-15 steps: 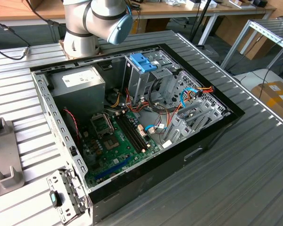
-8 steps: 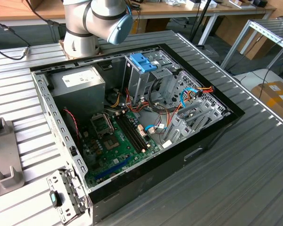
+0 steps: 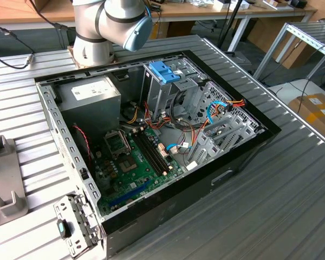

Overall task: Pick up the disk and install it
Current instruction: 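Pick up the disk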

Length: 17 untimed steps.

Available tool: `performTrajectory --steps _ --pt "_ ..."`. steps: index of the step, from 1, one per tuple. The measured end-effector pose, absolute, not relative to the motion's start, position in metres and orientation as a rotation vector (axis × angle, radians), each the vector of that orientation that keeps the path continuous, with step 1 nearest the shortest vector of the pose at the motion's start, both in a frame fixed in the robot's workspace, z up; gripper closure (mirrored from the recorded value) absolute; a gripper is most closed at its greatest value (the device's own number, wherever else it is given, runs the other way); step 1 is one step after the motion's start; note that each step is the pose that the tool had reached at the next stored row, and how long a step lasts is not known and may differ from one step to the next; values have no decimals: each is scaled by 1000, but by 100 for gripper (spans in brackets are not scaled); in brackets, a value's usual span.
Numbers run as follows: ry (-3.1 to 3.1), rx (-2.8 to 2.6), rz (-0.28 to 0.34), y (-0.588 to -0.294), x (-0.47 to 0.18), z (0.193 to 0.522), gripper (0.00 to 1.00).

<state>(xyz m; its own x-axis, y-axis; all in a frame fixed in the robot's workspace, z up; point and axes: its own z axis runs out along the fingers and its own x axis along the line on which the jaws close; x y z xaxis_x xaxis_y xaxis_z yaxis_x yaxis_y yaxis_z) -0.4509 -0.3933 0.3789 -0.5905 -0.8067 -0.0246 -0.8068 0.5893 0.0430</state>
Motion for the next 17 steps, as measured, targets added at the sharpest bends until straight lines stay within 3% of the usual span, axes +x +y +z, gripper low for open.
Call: performTrajectory --steps 17 --pt "2716 -1578 78 -393 -451 379 90"
